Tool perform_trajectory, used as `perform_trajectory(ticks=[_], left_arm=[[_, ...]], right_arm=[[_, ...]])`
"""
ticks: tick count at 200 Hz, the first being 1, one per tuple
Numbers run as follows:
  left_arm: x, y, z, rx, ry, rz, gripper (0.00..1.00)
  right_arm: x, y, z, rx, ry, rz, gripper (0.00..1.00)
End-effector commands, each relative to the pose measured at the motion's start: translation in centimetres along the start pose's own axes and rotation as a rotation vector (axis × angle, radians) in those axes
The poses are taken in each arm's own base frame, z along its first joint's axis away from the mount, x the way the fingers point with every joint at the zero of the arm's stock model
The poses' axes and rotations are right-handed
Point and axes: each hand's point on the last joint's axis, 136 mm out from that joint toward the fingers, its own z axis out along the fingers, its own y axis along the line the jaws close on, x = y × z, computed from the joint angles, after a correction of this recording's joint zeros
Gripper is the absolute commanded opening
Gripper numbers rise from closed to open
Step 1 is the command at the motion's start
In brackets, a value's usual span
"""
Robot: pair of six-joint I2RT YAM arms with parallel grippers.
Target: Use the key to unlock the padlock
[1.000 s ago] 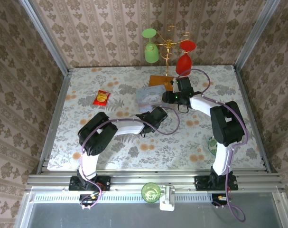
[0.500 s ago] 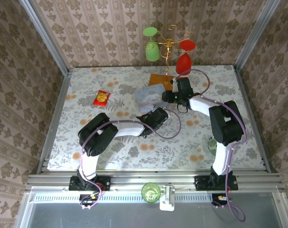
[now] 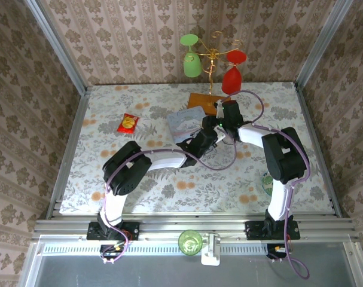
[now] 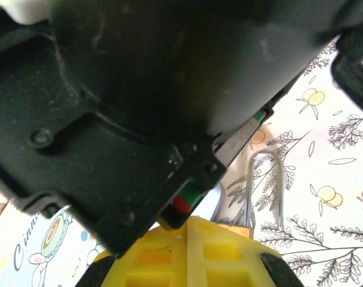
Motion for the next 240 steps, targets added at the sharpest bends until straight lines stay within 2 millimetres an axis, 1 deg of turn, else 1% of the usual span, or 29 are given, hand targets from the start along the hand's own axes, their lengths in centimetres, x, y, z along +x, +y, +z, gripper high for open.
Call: perform_trajectory(ticks=[1,11,25,36,44,55,66,74,91,99,109,128,141,157,180,195,202,221,240], left_arm=[[-1.8,1.6,-3.4,0.008,-0.065,-0.110,0.00],[-0.9,1.4,-4.9,0.030,-0.063,-0.156,0.01],[1.6,0.9,-6.2,0.070,-0.011,-0.247,0.02],[3.2,0.8,-7.0,0.101,0.021,-0.341,0.05],[4.6,0.4,-6.8,0.145,0.066,-0.428,0.12],[6.6,-0.2,-5.8,0.200,0.152,-0.523,0.14],[7.7,-0.8,-4.7,0.191,0.190,-0.512,0.16],[7.7,-1.3,-4.0,0.196,0.187,-0.485,0.21],[6.7,-2.5,-2.8,0.272,0.131,-0.469,0.36],[6.3,-2.7,-2.0,0.295,0.132,-0.456,0.40],[5.8,-3.4,-1.4,0.343,0.110,-0.442,0.44],[4.4,-3.0,-1.2,0.354,0.053,-0.460,0.46],[3.6,-2.7,-0.9,0.352,0.038,-0.449,0.52],[3.2,-2.7,-0.3,0.344,0.037,-0.400,0.55],[3.3,-2.5,0.9,0.343,0.055,-0.364,0.59],[3.5,-2.5,2.0,0.348,0.073,-0.352,0.60],[3.9,-2.4,2.5,0.335,0.094,-0.340,0.59],[4.2,-2.0,2.9,0.335,0.095,-0.351,0.60],[4.1,-2.7,3.0,0.345,0.108,-0.323,0.60]], right_arm=[[7.6,-2.0,-0.2,0.074,0.250,0.063,0.40],[6.8,-1.9,-0.8,0.076,0.234,0.054,0.41],[5.3,-1.9,-1.6,0.090,0.196,0.051,0.42],[4.3,-2.2,-2.4,0.106,0.149,0.051,0.43],[3.7,-2.4,-3.0,0.113,0.124,0.053,0.43],[2.8,-2.8,-3.8,0.129,0.094,0.059,0.44],[2.0,-2.9,-4.5,0.122,0.059,0.072,0.45],[1.5,-2.9,-5.0,0.111,0.047,0.086,0.46],[0.9,-2.7,-6.1,0.105,0.046,0.089,0.46],[0.8,-2.7,-6.7,0.120,0.044,0.075,0.47],[0.7,-2.8,-7.8,0.146,0.037,0.057,0.47],[0.7,-2.7,-9.5,0.161,0.012,0.050,0.47],[1.4,-2.8,-10.3,0.162,0.013,0.058,0.47],[2.1,-2.7,-11.2,0.158,0.002,0.070,0.48],[3.3,-2.9,-11.8,0.145,-0.002,0.101,0.48],[4.2,-3.1,-11.8,0.137,0.015,0.115,0.48],[4.5,-3.3,-11.8,0.137,0.019,0.120,0.48],[5.1,-3.7,-12.2,0.136,0.022,0.133,0.48],[5.2,-4.3,-13.1,0.155,-0.006,0.156,0.48]])
